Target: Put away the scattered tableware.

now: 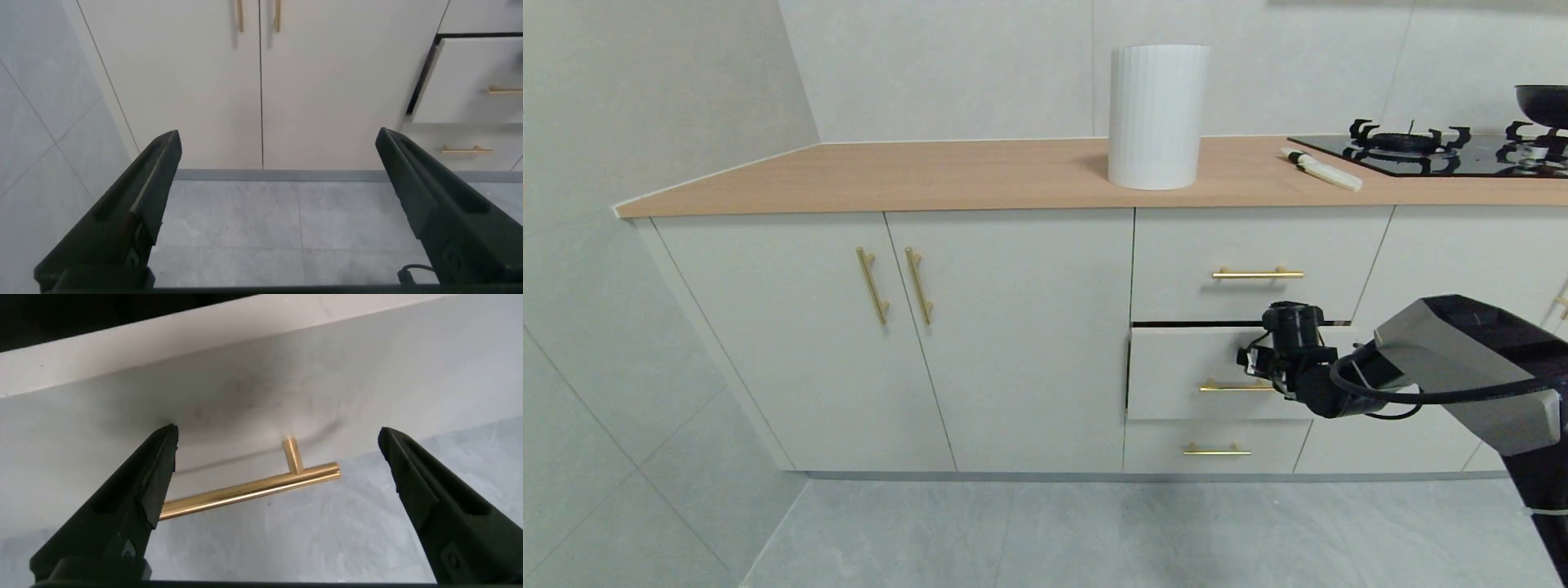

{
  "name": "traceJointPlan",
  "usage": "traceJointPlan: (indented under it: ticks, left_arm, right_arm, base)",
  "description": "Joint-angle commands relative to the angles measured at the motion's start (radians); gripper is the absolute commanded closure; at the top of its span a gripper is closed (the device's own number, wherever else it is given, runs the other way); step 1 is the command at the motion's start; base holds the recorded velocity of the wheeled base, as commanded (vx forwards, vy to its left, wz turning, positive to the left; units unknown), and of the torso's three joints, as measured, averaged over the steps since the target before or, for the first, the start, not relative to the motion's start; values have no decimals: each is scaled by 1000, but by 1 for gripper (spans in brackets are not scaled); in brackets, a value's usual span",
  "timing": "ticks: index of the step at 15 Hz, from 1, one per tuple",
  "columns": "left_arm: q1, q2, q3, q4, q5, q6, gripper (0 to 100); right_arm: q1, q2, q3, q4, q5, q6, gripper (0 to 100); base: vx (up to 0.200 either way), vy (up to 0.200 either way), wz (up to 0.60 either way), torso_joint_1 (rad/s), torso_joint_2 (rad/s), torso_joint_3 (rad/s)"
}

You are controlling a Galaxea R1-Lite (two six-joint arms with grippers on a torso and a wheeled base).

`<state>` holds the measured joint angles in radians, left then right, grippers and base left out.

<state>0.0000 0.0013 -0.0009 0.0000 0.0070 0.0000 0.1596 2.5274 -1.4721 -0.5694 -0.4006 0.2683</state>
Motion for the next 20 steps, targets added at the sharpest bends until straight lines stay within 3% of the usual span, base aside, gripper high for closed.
traceJointPlan:
  ticks: [1, 14, 20]
  left_arm:
    - [0, 0, -1, 0, 1, 0, 0]
    - [0, 0, -1, 0, 1, 0, 0]
    - [0, 0, 1, 0, 1, 0, 0]
  right_arm:
    - [-3, 25, -22, -18, -3, -1, 0]
    - [-37, 82, -134, -66, -55, -1, 0]
    - [-43, 59, -109, -60, -64, -4, 0]
  base:
    - [0, 0, 0, 0, 0, 0]
    - [0, 0, 0, 0, 0, 0]
    - [0, 0, 0, 0, 0, 0]
